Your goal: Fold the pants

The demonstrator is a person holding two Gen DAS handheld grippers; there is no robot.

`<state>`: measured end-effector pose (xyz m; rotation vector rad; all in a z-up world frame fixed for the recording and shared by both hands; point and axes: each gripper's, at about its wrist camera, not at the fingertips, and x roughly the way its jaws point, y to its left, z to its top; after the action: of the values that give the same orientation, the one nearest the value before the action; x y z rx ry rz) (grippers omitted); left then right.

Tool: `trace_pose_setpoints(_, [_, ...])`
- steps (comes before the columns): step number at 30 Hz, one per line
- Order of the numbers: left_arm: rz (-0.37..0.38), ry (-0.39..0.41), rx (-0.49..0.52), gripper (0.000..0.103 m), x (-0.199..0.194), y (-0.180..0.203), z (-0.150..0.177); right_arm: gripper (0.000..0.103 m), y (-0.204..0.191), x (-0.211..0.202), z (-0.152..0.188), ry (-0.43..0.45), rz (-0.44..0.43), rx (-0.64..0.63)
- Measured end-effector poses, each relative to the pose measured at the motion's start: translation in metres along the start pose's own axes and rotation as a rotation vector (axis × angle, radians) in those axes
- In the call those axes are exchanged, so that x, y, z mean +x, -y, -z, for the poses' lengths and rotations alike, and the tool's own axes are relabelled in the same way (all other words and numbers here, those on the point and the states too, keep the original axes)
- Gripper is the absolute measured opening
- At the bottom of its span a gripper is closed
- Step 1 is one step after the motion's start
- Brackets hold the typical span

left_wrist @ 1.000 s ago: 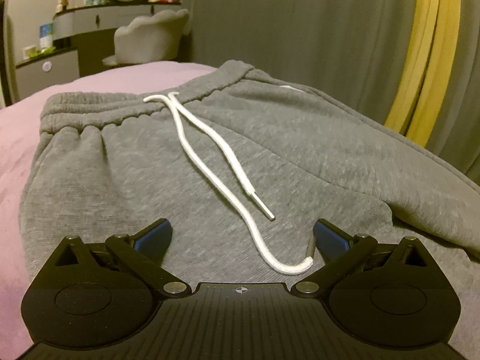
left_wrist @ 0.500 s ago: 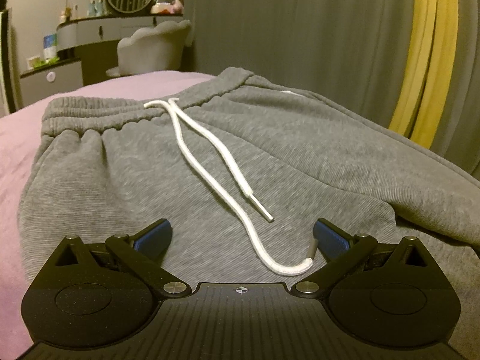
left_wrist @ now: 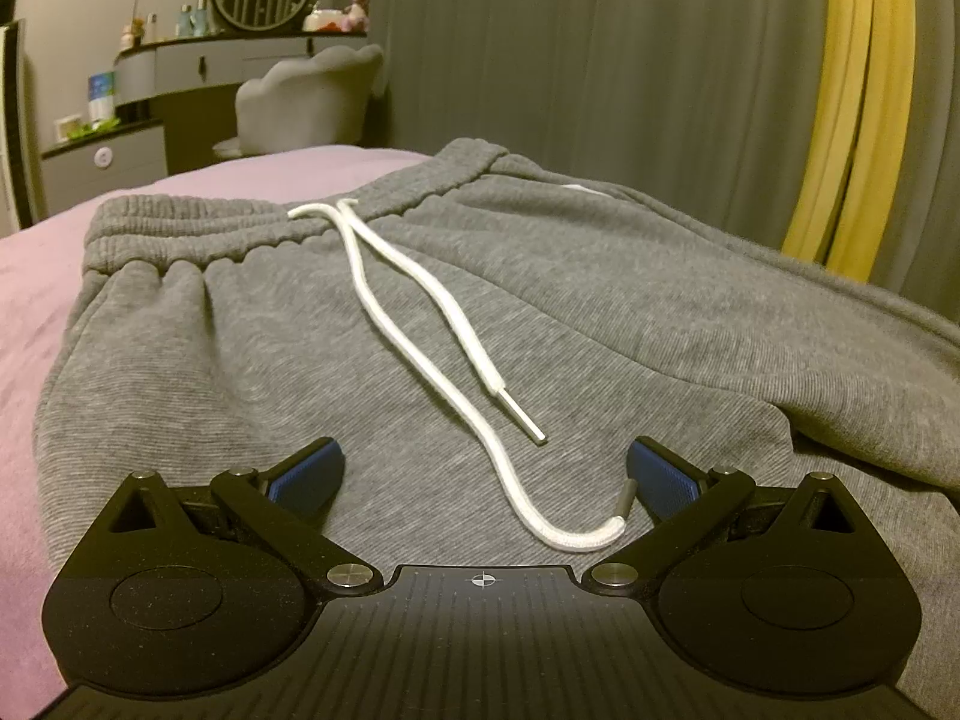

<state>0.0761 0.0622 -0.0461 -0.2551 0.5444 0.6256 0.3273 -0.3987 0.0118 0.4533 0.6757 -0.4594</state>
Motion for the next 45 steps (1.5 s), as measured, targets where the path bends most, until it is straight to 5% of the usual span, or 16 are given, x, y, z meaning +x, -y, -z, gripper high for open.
trace_pose_setpoints(4, [-0.002, -0.001, 0.0, 0.103, 0.0, 0.0, -0.001, 0.001, 0.064, -0.054, 0.061, -0.032, -0.012, 0.138])
trace_pose_setpoints(7, [-0.003, 0.0, 0.001, 0.103, -0.001, 0.001, -0.001, 0.0, 0.096, -0.063, 0.095, -0.07, 0.059, 0.222])
trace_pose_setpoints(11, [-0.004, 0.001, 0.001, 0.103, -0.001, 0.001, 0.0, 0.01, 0.096, -0.081, 0.076, -0.002, -0.02, 0.327])
trace_pose_setpoints(13, [-0.004, 0.001, 0.001, 0.103, 0.0, 0.001, 0.0, 0.026, 0.089, -0.088, 0.068, 0.057, -0.057, 0.346])
trace_pose_setpoints(15, [-0.004, 0.001, 0.001, 0.103, 0.0, 0.001, 0.0, 0.035, 0.073, -0.082, 0.061, 0.076, -0.043, 0.234])
trace_pose_setpoints(20, [-0.001, 0.002, -0.003, 0.103, -0.001, 0.0, 0.0, 0.043, 0.014, -0.044, 0.069, 0.165, 0.229, -0.242])
trace_pose_setpoints(25, [0.002, 0.008, -0.008, 0.103, 0.0, 0.0, 0.001, 0.041, -0.001, -0.007, 0.084, 0.198, 0.355, -0.439])
trace_pose_setpoints(26, [0.002, 0.009, -0.008, 0.103, 0.0, 0.0, 0.001, 0.041, 0.003, -0.005, 0.082, 0.212, 0.352, -0.423])
trace_pose_setpoints(28, [0.003, 0.011, -0.01, 0.103, 0.0, 0.0, 0.001, 0.013, 0.016, -0.003, 0.072, 0.213, 0.324, -0.348])
trace_pose_setpoints(29, [0.003, 0.01, -0.011, 0.103, 0.0, 0.0, 0.001, 0.01, 0.026, -0.008, 0.068, 0.205, 0.29, -0.29])
trace_pose_setpoints(37, [0.004, 0.0, -0.012, 0.103, -0.001, 0.0, -0.003, 0.007, 0.119, -0.046, 0.054, 0.269, -0.021, 0.421])
trace_pose_setpoints(41, [-0.002, -0.011, -0.008, 0.103, -0.003, 0.0, -0.006, 0.01, 0.145, -0.042, 0.058, 0.207, 0.049, 0.55])
trace_pose_setpoints(45, [-0.078, -0.032, 0.006, 0.103, -0.022, 0.003, -0.023, 0.019, 0.152, -0.037, 0.06, 0.185, -0.016, 0.574])
